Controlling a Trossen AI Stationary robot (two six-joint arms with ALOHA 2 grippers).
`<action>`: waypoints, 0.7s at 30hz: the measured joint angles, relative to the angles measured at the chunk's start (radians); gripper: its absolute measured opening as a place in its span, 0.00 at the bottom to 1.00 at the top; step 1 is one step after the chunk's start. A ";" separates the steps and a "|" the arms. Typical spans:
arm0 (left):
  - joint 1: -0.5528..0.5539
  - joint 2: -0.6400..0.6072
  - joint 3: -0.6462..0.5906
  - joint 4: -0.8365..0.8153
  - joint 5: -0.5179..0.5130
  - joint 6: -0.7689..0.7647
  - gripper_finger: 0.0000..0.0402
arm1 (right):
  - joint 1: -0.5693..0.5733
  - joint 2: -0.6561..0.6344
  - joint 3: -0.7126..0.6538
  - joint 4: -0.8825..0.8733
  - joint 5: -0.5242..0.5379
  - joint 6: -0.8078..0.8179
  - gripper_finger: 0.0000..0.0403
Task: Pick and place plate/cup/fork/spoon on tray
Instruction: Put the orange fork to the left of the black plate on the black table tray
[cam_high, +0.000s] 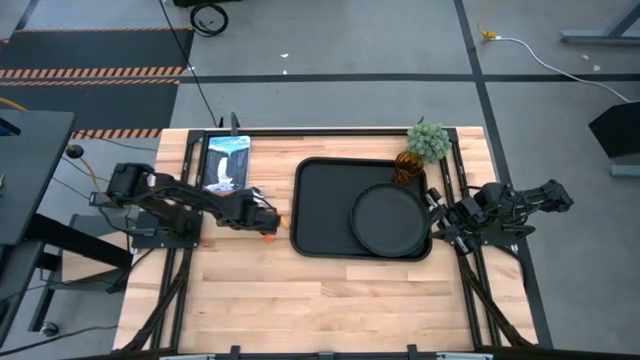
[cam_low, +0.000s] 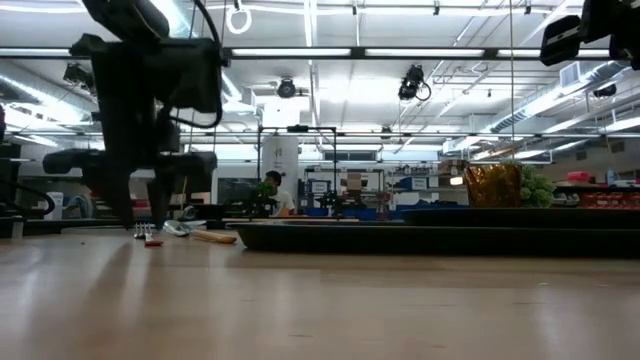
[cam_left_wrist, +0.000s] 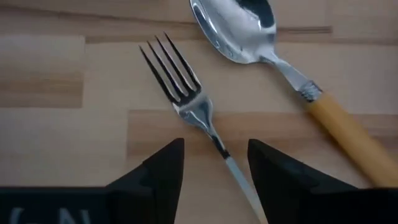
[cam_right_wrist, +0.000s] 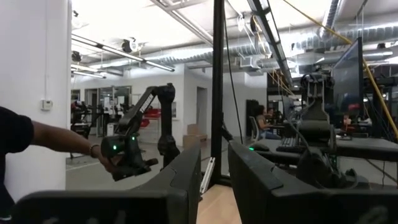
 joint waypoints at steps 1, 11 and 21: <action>0.004 0.013 0.000 0.005 0.001 0.010 0.46 | 0.000 0.004 0.000 0.006 0.001 0.000 0.22; 0.015 0.057 0.006 0.027 0.062 0.094 0.33 | 0.000 0.010 0.000 0.003 0.004 0.001 0.22; 0.016 0.055 0.006 0.017 0.110 0.153 0.07 | 0.000 0.010 0.000 0.003 0.012 0.001 0.22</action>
